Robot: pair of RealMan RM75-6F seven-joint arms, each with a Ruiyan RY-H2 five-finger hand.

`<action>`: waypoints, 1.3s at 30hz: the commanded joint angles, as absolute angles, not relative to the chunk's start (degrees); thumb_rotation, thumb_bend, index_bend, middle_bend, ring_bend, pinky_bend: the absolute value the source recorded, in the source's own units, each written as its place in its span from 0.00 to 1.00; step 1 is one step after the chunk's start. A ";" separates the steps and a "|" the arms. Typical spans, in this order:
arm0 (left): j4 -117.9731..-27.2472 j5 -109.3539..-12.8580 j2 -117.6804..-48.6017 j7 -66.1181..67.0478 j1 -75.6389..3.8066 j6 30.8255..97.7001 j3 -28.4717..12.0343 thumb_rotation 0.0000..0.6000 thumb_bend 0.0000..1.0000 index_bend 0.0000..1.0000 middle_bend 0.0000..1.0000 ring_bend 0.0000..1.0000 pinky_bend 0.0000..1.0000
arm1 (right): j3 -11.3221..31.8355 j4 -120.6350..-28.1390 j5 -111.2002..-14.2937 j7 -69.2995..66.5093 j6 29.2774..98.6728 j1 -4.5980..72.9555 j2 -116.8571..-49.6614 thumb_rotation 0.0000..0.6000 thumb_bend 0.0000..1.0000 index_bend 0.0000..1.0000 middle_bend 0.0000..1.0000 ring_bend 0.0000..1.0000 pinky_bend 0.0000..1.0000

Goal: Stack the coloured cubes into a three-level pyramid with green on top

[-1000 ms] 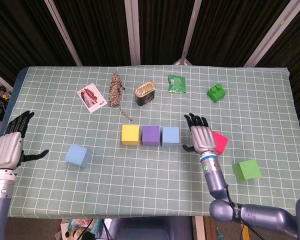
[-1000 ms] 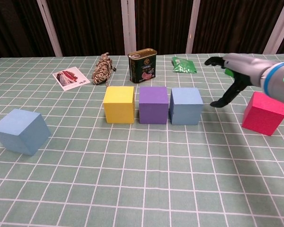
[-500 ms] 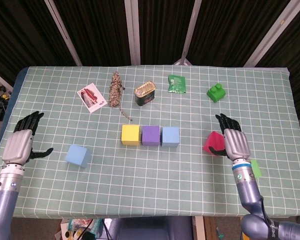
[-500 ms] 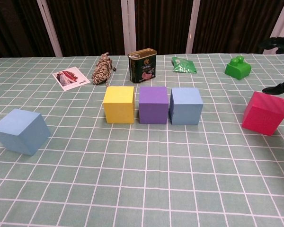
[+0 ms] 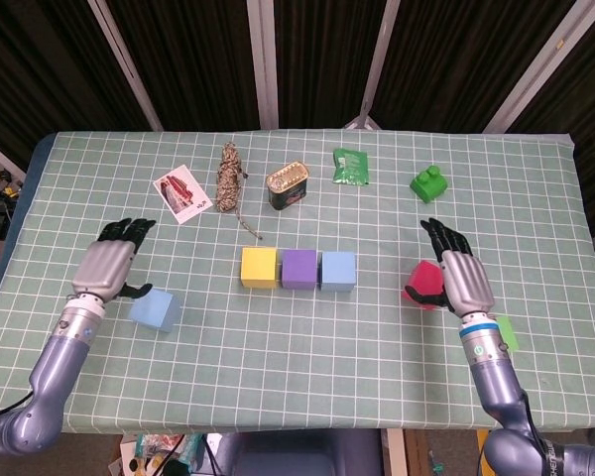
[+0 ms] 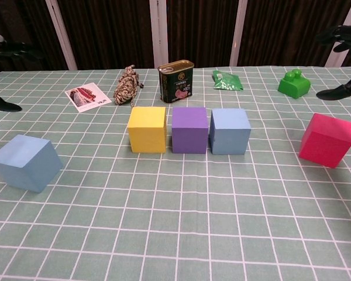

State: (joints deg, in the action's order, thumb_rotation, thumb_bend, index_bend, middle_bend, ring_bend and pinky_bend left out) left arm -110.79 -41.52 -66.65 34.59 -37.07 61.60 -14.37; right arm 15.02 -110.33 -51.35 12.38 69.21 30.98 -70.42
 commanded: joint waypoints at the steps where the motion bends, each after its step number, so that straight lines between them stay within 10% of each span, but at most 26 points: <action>1: -109.06 -39.06 -68.17 36.35 -40.43 58.04 -14.06 1.00 0.32 0.03 0.09 0.00 0.05 | 15.43 -110.73 -51.56 11.54 68.88 30.90 -70.25 1.00 0.25 0.00 0.00 0.00 0.00; 39: -102.39 -24.05 -83.36 42.72 -56.76 57.97 -9.40 1.00 0.32 0.05 0.15 0.04 0.14 | 17.91 -112.11 -49.45 4.36 65.52 29.85 -66.55 1.00 0.25 0.00 0.00 0.00 0.00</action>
